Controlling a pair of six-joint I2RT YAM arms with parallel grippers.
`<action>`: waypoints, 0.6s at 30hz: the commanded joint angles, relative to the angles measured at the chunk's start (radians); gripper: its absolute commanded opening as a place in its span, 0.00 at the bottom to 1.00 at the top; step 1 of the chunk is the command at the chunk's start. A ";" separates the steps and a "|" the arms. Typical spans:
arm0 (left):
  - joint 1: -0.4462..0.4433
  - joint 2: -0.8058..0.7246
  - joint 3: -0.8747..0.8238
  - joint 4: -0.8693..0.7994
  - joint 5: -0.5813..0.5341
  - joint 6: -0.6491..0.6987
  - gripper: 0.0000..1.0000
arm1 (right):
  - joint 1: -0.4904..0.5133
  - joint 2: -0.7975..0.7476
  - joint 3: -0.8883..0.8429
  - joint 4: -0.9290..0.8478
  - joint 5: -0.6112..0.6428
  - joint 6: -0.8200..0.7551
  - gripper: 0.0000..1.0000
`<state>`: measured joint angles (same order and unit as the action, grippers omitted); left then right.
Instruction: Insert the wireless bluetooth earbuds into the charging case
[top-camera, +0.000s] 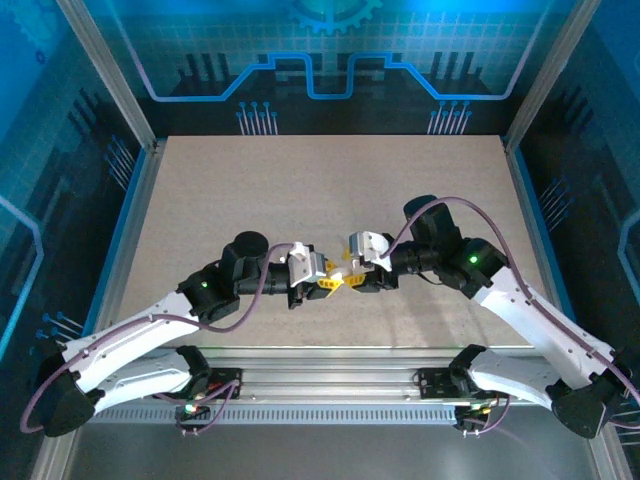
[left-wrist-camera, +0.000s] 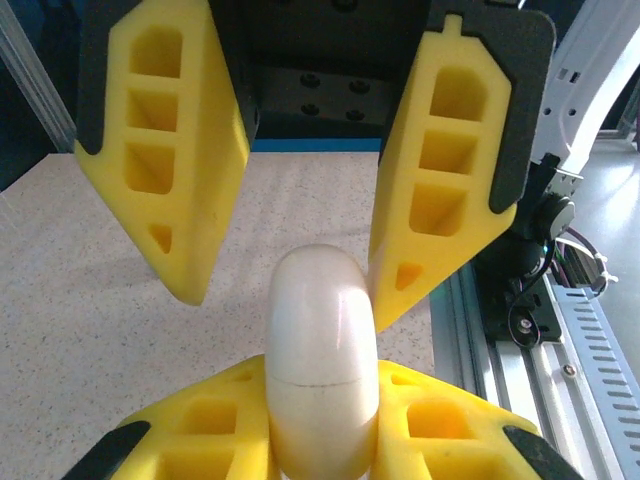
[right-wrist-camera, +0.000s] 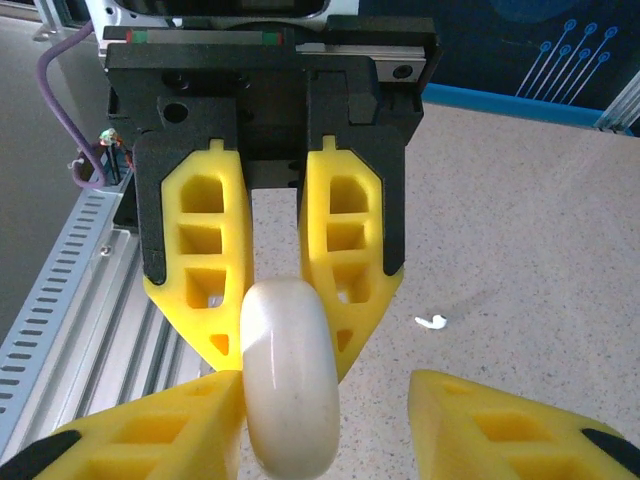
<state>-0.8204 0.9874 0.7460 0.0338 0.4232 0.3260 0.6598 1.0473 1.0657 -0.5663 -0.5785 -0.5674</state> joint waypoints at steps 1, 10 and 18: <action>-0.007 0.002 0.015 0.035 0.021 -0.021 0.12 | -0.013 0.004 -0.010 0.049 0.016 0.023 0.47; -0.007 -0.001 0.010 0.020 0.022 -0.020 0.12 | -0.068 -0.030 -0.019 0.102 0.059 0.074 0.45; -0.008 0.002 0.005 0.031 0.022 -0.025 0.11 | -0.112 -0.035 -0.009 0.126 0.064 0.116 0.45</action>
<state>-0.8219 0.9924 0.7456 0.0505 0.3981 0.3130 0.5629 1.0172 1.0527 -0.4870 -0.5526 -0.4850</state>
